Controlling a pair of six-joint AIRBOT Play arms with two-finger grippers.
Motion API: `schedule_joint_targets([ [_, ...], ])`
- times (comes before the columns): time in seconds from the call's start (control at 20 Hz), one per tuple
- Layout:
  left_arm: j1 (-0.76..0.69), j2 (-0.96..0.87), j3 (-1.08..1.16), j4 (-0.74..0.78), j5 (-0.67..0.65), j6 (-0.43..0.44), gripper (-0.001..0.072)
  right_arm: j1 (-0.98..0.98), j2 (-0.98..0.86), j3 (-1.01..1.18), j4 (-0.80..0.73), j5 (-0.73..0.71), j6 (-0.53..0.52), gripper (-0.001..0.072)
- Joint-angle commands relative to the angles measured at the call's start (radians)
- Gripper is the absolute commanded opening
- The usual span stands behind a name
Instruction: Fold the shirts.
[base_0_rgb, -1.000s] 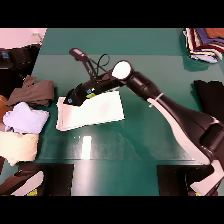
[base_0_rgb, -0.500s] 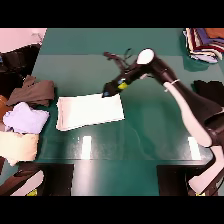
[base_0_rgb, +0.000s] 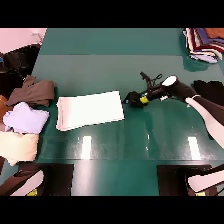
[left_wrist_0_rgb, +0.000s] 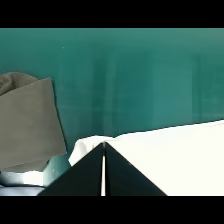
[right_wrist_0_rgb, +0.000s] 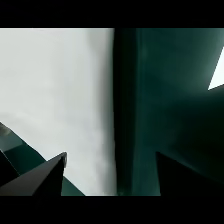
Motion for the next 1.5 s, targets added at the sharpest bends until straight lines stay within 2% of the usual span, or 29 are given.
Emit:
schedule_joint_targets([
  [0.0,0.001,0.001,0.001,-0.016,0.004,0.001,0.0031,0.055,-0.058,-0.045,0.166,-0.083,-0.061,0.0598],
  [0.15,0.001,0.001,0.000,-0.023,0.005,0.000,0.0031,0.109,-0.109,0.011,0.187,-0.079,-0.074,0.0544],
  [0.25,0.000,0.001,0.000,-0.050,0.005,0.001,0.0031,0.136,-0.150,0.097,0.183,-0.047,-0.075,0.0441],
  [0.3,0.000,0.001,0.000,-0.065,0.004,0.001,0.0031,0.148,-0.166,0.138,0.183,-0.043,-0.075,0.0356],
  [0.45,0.000,0.001,-0.001,-0.096,-0.006,0.000,0.0030,0.162,-0.186,0.234,0.134,-0.027,-0.092,0.0013],
  [0.6,-0.018,0.000,-0.002,-0.142,-0.020,0.001,0.0030,0.143,-0.142,0.293,-0.005,-0.038,-0.056,0.0015],
  [0.7,-0.084,0.000,-0.002,-0.139,-0.019,0.000,0.0030,0.077,-0.067,0.293,-0.076,-0.059,-0.025,0.0015],
  [1.05,-0.310,0.000,-0.002,-0.141,0.064,-0.002,0.0030,-0.433,0.222,0.286,-0.311,0.021,0.064,0.0015],
  [1.3,-0.350,0.000,-0.002,-0.147,0.077,-0.027,0.0030,-0.839,0.298,0.287,-0.305,-0.008,0.077,0.0015],
  [1.45,-0.350,0.000,-0.002,-0.150,0.081,-0.034,0.0030,-1.004,0.276,0.287,-0.237,-0.034,0.079,0.0015],
])
